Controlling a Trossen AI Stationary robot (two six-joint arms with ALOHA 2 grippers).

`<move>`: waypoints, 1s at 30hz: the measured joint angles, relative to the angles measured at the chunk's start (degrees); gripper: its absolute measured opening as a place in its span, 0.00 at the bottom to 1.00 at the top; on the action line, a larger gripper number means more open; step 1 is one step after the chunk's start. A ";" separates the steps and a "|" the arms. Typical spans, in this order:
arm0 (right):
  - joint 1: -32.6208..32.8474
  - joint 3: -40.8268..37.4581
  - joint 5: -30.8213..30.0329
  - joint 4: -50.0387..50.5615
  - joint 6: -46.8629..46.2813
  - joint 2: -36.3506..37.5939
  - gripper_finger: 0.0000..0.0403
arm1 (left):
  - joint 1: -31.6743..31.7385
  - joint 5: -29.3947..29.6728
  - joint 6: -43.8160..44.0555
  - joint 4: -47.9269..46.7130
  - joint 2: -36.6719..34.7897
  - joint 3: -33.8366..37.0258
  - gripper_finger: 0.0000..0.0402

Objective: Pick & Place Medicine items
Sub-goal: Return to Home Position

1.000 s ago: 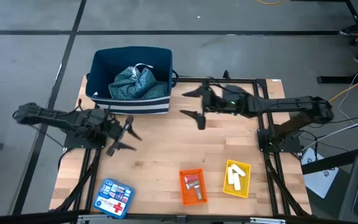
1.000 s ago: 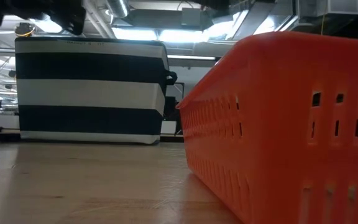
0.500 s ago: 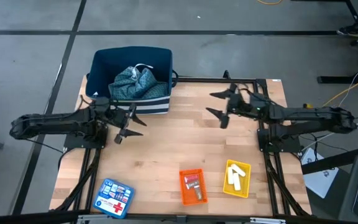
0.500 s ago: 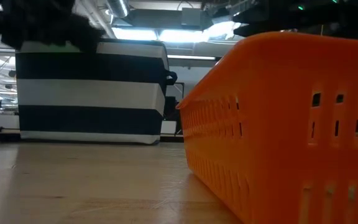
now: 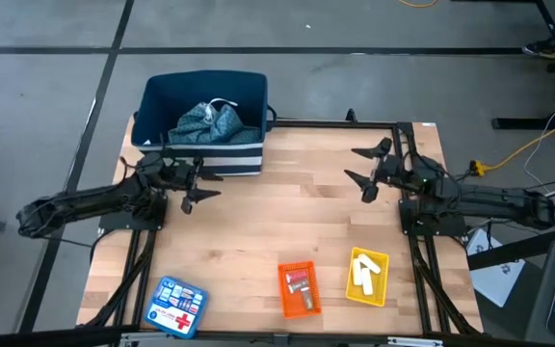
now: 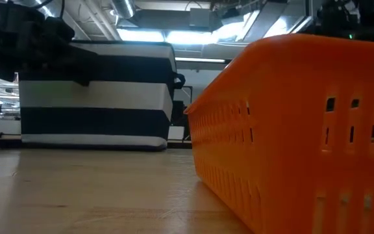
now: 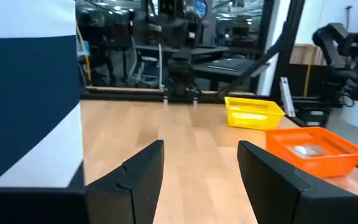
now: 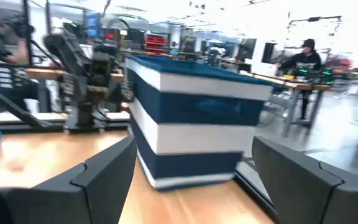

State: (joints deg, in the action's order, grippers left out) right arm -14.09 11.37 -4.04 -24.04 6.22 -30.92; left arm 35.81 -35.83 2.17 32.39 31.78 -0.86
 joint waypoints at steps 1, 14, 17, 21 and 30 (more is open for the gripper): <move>-0.75 -1.13 -0.02 -0.32 0.39 1.10 0.79 | 0.59 -0.03 -0.34 0.02 -0.18 0.01 0.50; -6.40 -10.55 3.32 6.00 -1.24 11.94 0.79 | 1.99 15.54 2.02 -2.61 -0.54 0.17 0.50; -6.43 -10.51 3.17 5.96 -1.03 12.00 0.79 | -1.03 22.10 1.69 -2.73 -0.36 0.17 0.50; -6.40 -10.49 -3.15 9.43 0.57 11.98 0.79 | -4.12 31.06 0.14 -2.67 -0.38 0.22 0.50; -6.39 -10.42 -3.22 18.89 8.10 12.00 0.79 | -5.36 34.34 -1.04 -7.88 0.02 0.24 0.50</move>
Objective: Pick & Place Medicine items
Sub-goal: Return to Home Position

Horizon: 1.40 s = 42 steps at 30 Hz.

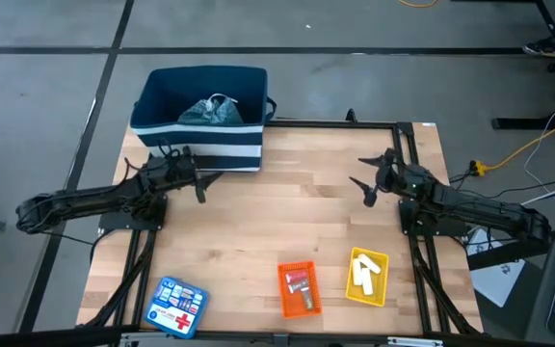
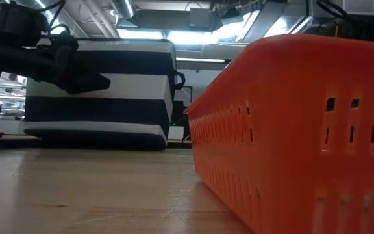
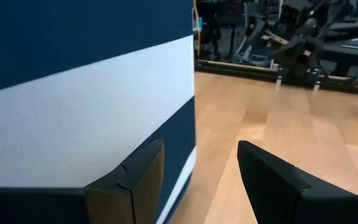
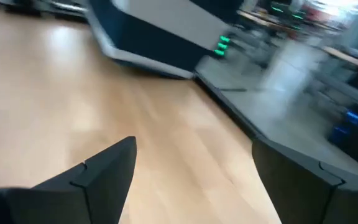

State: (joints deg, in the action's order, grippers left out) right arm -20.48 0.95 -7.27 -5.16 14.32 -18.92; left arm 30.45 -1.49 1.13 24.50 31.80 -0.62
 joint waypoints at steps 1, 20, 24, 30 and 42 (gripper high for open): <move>0.01 0.00 1.35 0.03 0.30 -0.02 0.79 | -0.34 -0.16 0.07 0.08 -0.03 0.00 0.50; -0.05 0.00 3.83 0.08 2.43 -0.07 0.79 | -28.26 19.36 6.07 3.59 -0.01 0.02 0.50; -0.05 0.00 3.81 0.08 2.20 -0.07 0.79 | -33.87 27.61 4.78 2.95 -0.03 0.02 0.50; -0.08 0.00 5.20 0.08 2.15 -0.07 0.79 | -36.67 24.04 4.83 0.45 -0.03 0.02 0.50; -0.05 0.00 14.25 -3.18 -4.48 -0.07 0.79 | -36.78 22.54 3.97 -2.02 -0.42 0.02 0.50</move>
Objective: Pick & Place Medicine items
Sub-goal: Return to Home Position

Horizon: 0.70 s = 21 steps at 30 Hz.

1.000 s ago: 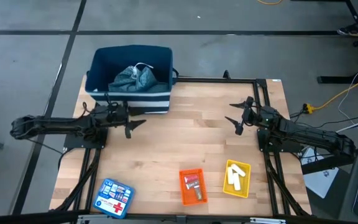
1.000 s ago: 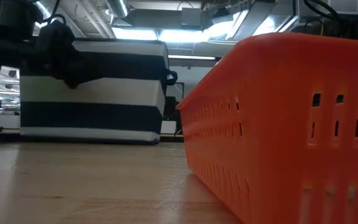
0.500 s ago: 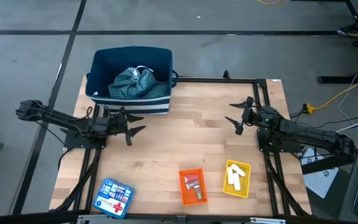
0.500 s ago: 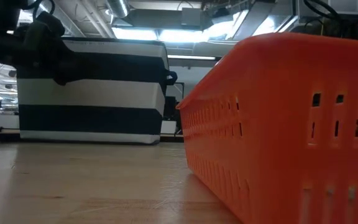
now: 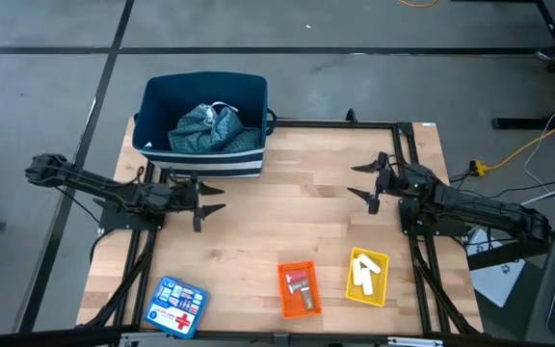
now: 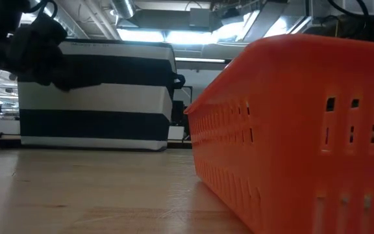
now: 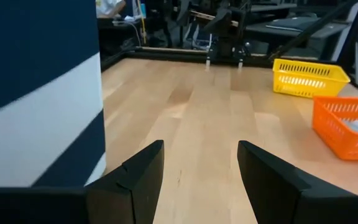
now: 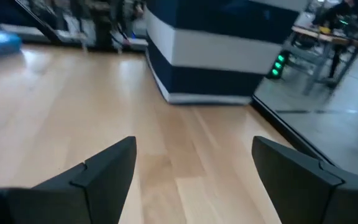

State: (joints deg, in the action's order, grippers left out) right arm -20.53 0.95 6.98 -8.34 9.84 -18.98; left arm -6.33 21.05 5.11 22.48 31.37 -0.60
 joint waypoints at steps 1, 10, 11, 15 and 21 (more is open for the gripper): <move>0.02 0.00 0.53 -0.51 -0.24 0.00 0.79 | 0.00 0.23 -1.08 -0.03 -0.04 0.00 0.50; 0.00 0.00 0.09 -0.47 -0.41 0.00 0.79 | 0.00 0.34 5.02 -2.17 0.11 0.00 0.50; 0.00 0.00 0.09 -0.41 -0.41 0.00 0.79 | 0.00 0.34 5.00 -2.19 0.11 0.00 0.50; 0.00 0.00 0.06 -0.41 -0.41 0.00 0.79 | 0.00 0.32 3.72 -2.19 0.11 0.00 0.50; 0.00 0.00 -0.09 -0.41 -0.39 0.00 0.79 | 0.00 0.32 3.71 -3.45 -1.18 0.00 0.50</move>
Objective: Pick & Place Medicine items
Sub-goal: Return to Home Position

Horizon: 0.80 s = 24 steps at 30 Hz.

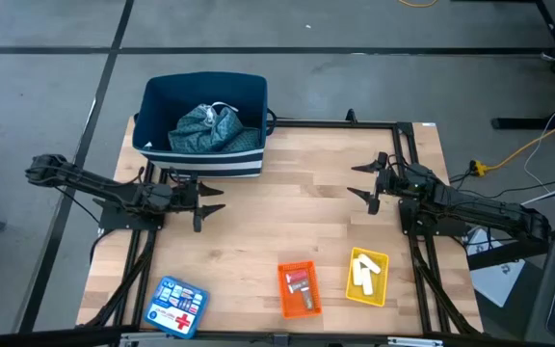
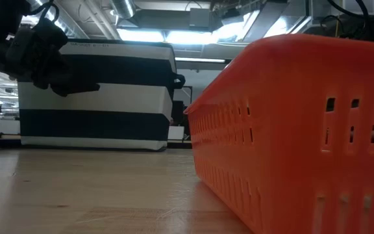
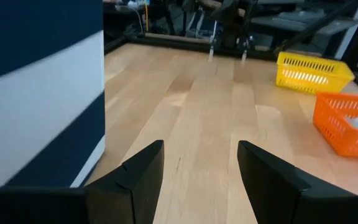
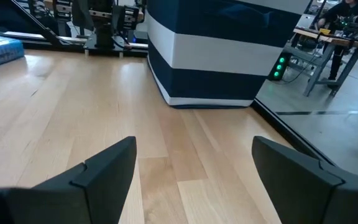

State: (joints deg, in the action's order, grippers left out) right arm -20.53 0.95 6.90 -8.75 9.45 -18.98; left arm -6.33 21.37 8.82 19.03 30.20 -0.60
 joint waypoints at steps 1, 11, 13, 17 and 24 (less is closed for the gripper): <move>0.04 0.00 -0.01 0.06 0.00 0.00 0.79 | 0.00 0.00 -0.02 0.01 -0.81 0.00 0.50; 4.01 -0.02 -3.51 3.10 0.02 9.80 0.79 | 0.04 -0.04 -0.04 -0.09 -12.85 0.00 0.50; 4.77 -0.02 -3.60 3.26 0.02 13.08 0.79 | 0.04 -0.05 -0.02 -0.03 -15.91 0.00 0.50; 6.09 0.03 -3.43 2.86 0.02 19.06 0.79 | 0.07 0.04 -0.02 0.04 -21.44 0.00 0.50; 6.38 -0.02 -3.02 1.16 0.04 18.97 0.79 | 0.09 -0.04 0.00 0.02 -30.14 0.02 0.50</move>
State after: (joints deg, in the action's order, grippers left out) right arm -14.15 0.93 3.88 -7.60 9.50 -0.01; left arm -6.24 21.32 8.82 19.05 0.06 -0.58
